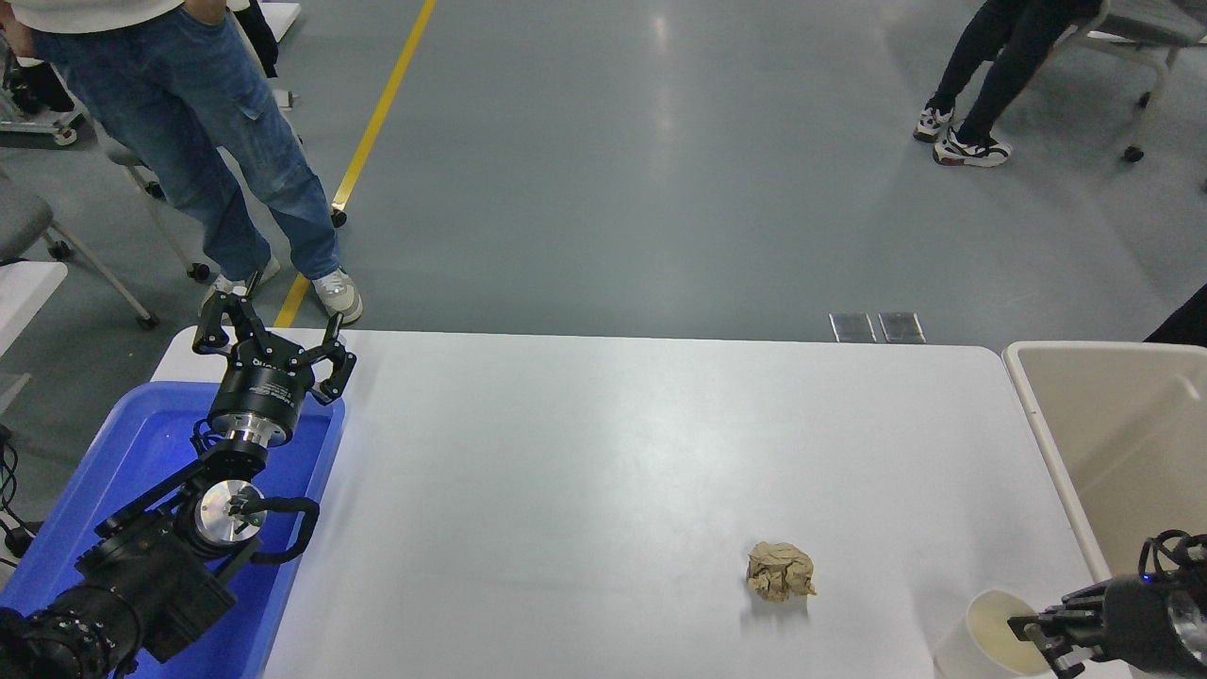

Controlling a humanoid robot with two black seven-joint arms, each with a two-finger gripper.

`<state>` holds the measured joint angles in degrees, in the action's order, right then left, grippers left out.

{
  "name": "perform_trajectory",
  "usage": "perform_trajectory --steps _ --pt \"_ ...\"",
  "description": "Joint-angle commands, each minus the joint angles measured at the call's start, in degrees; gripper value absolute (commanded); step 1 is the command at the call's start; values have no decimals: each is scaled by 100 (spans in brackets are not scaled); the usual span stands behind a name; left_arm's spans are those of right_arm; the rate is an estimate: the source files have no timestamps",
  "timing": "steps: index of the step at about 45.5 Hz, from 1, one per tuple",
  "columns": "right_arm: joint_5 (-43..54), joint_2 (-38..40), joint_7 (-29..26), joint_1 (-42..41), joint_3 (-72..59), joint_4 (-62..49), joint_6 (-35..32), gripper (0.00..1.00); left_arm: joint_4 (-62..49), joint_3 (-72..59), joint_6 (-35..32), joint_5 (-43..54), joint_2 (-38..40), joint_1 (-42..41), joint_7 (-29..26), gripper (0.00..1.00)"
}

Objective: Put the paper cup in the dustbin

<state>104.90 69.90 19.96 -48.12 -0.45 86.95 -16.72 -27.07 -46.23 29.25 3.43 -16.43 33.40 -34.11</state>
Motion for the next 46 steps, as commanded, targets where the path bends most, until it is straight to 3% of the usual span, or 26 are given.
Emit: perform_trajectory --steps 1,18,30,46 --pt "-646 639 245 -1111 19 498 -991 0 0 0 2 0 0 0 0 100" --pt "-1304 885 508 -3379 27 595 -2828 0 0 0 2 0 0 0 0 100" --pt "-1375 885 508 -4012 27 560 -2828 0 0 0 2 0 0 0 0 100" --pt "-1481 1193 500 -3802 -7 -284 -2662 0 0 0 -7 0 0 0 0 100"
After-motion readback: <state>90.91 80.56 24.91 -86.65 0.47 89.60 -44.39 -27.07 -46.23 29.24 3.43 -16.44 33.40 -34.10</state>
